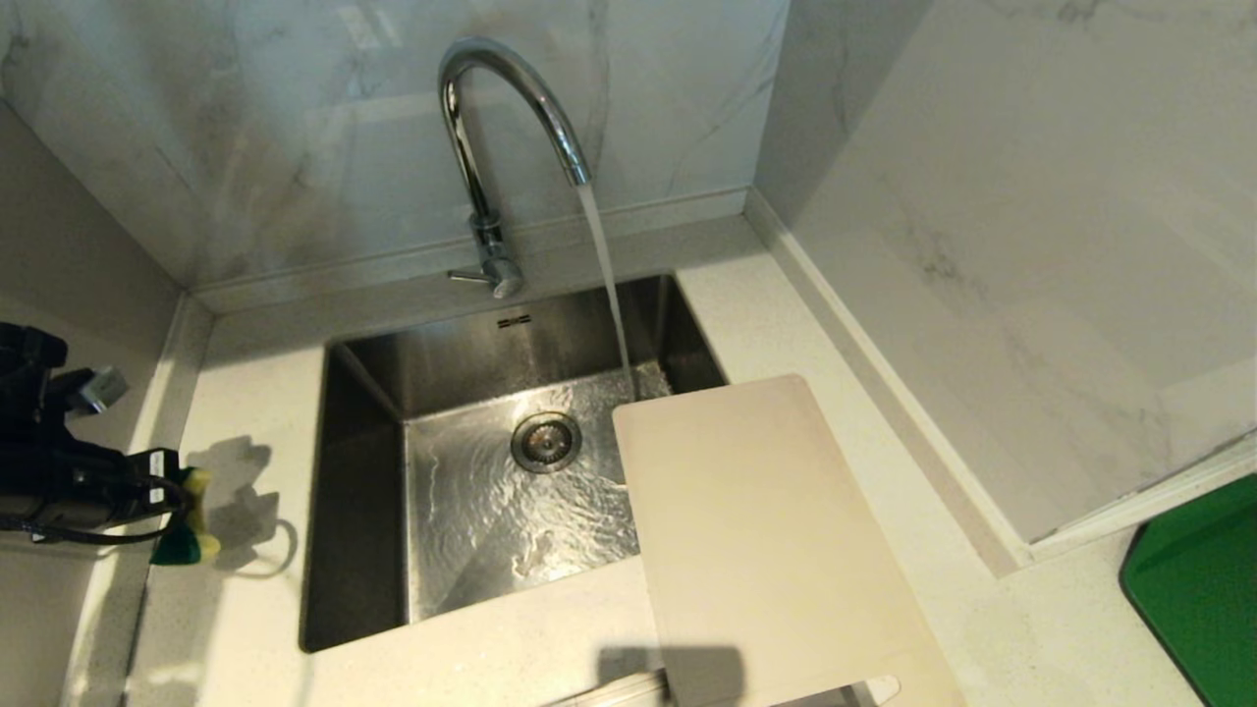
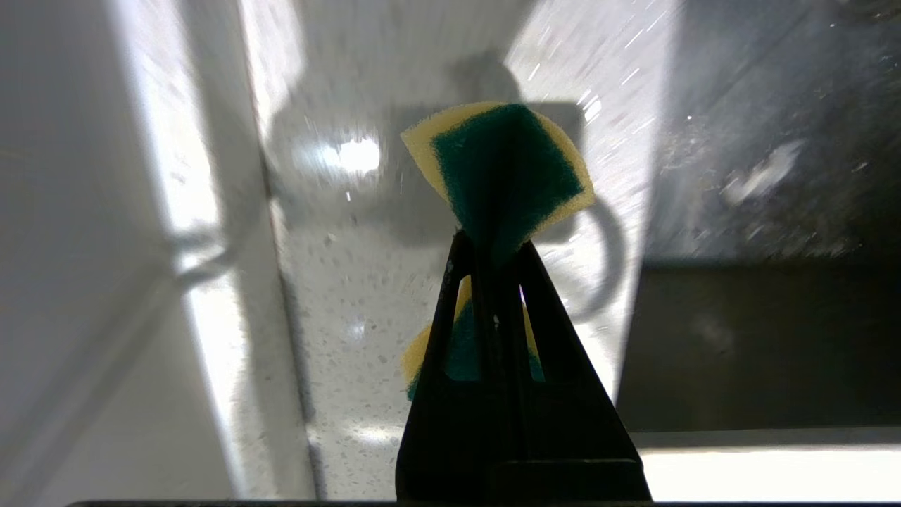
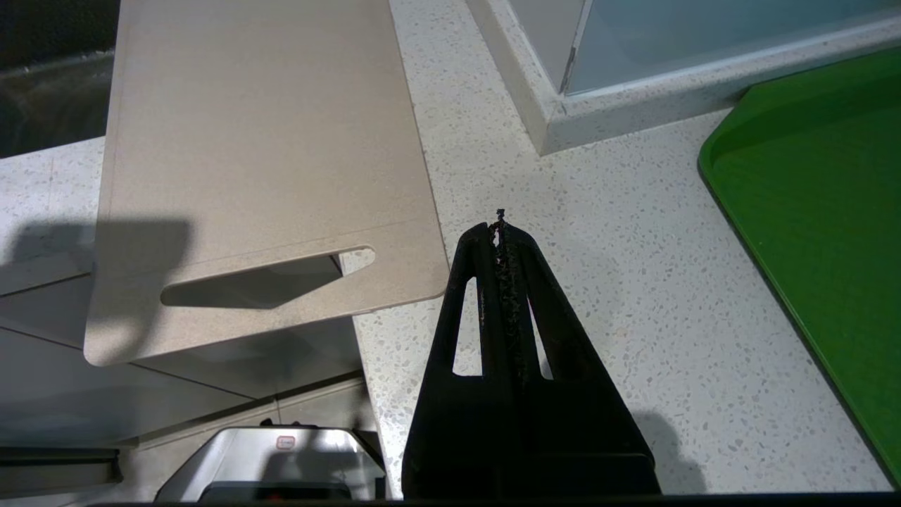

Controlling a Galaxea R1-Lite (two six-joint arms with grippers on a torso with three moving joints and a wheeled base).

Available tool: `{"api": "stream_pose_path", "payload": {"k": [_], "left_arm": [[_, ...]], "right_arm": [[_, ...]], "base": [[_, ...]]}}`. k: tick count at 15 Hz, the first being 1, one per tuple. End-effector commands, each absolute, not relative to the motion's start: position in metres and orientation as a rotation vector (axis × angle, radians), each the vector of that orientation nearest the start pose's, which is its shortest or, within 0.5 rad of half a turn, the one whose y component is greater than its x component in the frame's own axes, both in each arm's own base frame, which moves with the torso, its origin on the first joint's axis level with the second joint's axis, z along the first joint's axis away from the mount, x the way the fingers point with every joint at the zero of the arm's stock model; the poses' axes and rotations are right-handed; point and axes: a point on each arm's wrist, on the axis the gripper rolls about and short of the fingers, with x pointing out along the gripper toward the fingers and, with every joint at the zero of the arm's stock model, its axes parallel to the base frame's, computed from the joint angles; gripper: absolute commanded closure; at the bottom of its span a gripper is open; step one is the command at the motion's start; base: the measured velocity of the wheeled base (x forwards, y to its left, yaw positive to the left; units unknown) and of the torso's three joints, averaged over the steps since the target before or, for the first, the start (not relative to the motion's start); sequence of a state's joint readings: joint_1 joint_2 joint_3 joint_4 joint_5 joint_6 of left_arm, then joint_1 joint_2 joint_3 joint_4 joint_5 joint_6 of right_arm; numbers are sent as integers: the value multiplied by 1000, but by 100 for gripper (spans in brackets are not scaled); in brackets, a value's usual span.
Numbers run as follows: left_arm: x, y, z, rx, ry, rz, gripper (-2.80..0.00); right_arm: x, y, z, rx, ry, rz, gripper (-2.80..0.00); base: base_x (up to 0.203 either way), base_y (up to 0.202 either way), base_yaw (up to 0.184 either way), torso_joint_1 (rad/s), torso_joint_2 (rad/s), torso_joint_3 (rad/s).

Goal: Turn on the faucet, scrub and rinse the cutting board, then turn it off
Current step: Pick up the cleaning cloth, then pick up the cutting board

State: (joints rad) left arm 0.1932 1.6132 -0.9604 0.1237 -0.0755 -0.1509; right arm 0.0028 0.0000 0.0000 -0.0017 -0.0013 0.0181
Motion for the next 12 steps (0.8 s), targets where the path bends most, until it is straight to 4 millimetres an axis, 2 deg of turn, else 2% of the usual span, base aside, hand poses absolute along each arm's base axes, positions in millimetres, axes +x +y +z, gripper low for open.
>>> {"api": "stream_pose_path", "payload": {"k": [1,4,5,7,10,12], "left_arm": [[245,46,232,-227,596,160,0],[216,40,293,-205,430,142,0],[200,37,311,-201,375,126,0],[165,29,337,-191,284,97,0],[105,16,359,-168,139,43,0],[62,7,359,-155,64,11,0]], "right_arm": [[-23,0,76,18,-3,2,0],[-23,0,76,18,-3,2,0],[-23,0,76,17,-3,2,0],[-23,0,76,18,-3,3,0],[-23,0,76,17,-3,3,0],[-23,0,76,18,-2,2,0]], "base": [[0,0,0,0,0,0],[0,0,0,0,0,0],[0,0,0,0,0,0],[0,0,0,0,0,0],[0,0,0,0,0,0],[0,0,0,0,0,0]]}}
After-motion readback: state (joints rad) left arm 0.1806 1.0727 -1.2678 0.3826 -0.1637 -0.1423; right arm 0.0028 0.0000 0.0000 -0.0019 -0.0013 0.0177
